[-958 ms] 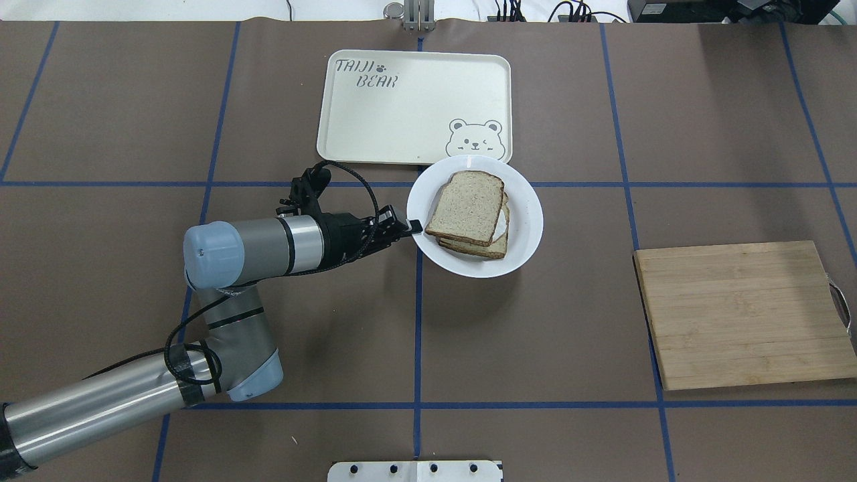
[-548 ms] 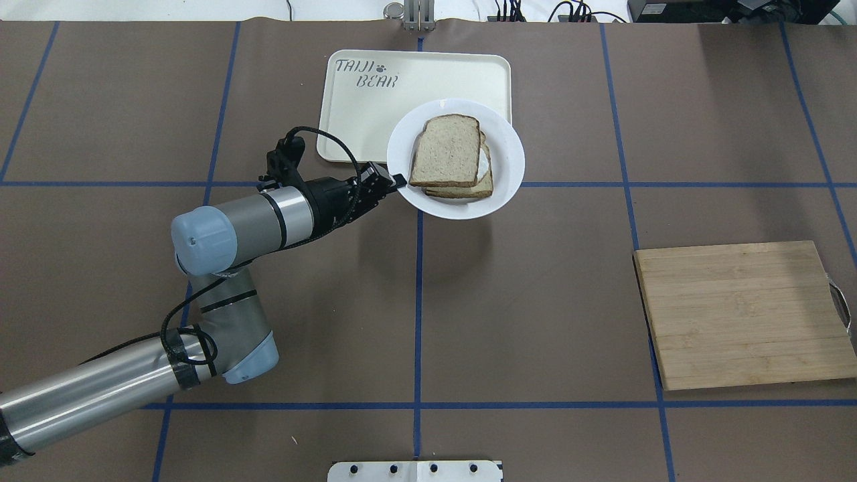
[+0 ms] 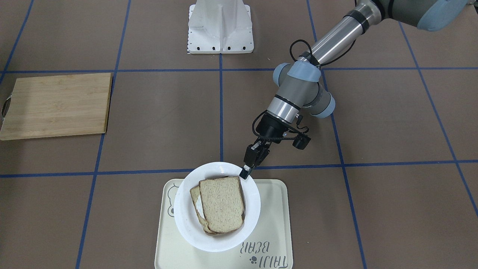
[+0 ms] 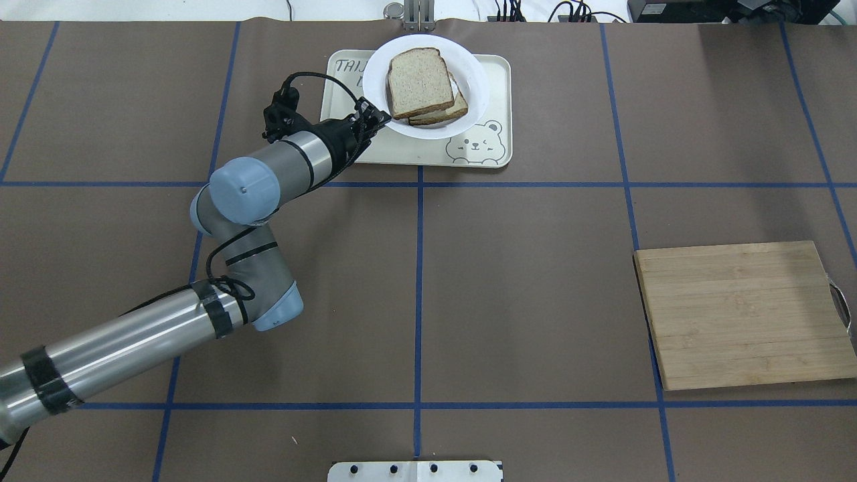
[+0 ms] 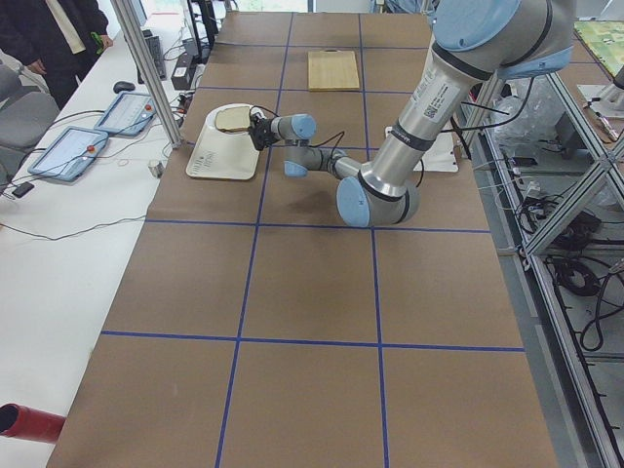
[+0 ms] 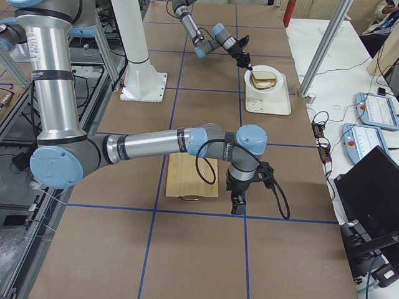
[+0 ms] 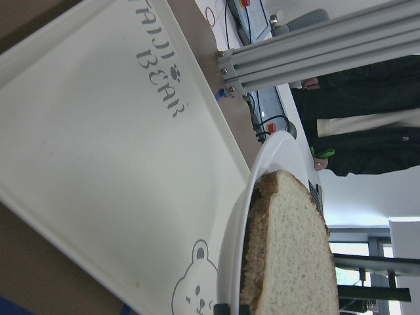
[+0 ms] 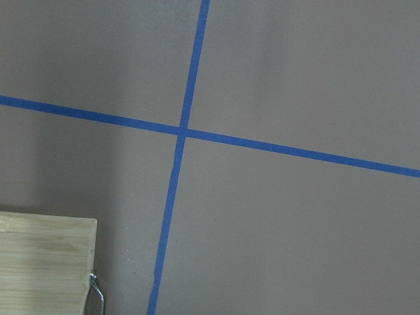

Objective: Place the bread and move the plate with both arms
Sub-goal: 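Release the plate rim with the left gripper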

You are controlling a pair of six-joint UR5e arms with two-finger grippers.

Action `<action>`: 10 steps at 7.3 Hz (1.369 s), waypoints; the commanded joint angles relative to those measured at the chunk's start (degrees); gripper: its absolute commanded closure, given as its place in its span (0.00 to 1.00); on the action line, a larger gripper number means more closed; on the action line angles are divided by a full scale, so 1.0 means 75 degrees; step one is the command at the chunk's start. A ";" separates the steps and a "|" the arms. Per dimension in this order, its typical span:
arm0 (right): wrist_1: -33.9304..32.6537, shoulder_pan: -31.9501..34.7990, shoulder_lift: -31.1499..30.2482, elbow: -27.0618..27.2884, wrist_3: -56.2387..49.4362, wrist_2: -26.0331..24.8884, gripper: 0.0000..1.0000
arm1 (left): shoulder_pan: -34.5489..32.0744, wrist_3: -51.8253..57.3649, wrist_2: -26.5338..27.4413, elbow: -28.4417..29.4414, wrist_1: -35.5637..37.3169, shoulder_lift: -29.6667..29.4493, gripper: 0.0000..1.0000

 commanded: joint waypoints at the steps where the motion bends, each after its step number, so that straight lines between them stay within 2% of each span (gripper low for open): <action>1: 0.0000 -0.0004 0.0000 -0.0003 0.0000 0.0000 0.00 | -0.0057 -0.0089 0.0507 0.1492 0.0159 -0.0703 1.00; 2: 0.0000 0.0008 0.0000 -0.0003 0.0000 0.0000 0.00 | -0.0046 -0.0078 0.0603 0.2241 0.0171 -0.1030 1.00; 3: 0.0000 0.0008 0.0000 -0.0003 0.0000 0.0000 0.00 | -0.0034 -0.0066 0.0557 0.2260 0.0182 -0.1068 1.00; 4: 0.0000 -0.0004 0.0000 -0.0003 0.0000 0.0000 0.00 | -0.0045 0.0120 0.0487 0.1982 0.0206 -0.1057 0.01; 5: 0.0000 0.0008 0.0000 0.0008 0.0000 0.0000 0.00 | -0.0138 0.0493 0.0057 0.1074 0.0705 -0.0987 0.01; 6: 0.0000 0.0008 -0.0012 0.0009 0.0000 0.0023 0.00 | -0.0174 0.0705 -0.0283 -0.0119 0.1905 -0.0592 0.01; 7: 0.0000 0.0008 -0.0012 0.0032 0.0000 0.0023 0.00 | -0.0174 0.1740 -0.0763 -0.1186 0.2439 0.0120 0.01; 8: 0.0000 0.0008 -0.0012 0.0032 0.0000 0.0023 0.00 | -0.0174 0.2539 -0.1139 -0.1905 0.2688 0.0777 0.01; 9: 0.0000 0.0008 -0.0012 0.0044 0.0000 0.0035 0.00 | -0.0209 0.3104 -0.1804 -0.2469 0.3456 0.0888 0.01; 10: 0.0000 0.0008 -0.0012 0.0044 0.0000 0.0035 0.00 | -0.0372 0.4421 -0.2332 -0.3310 0.5285 0.0889 0.01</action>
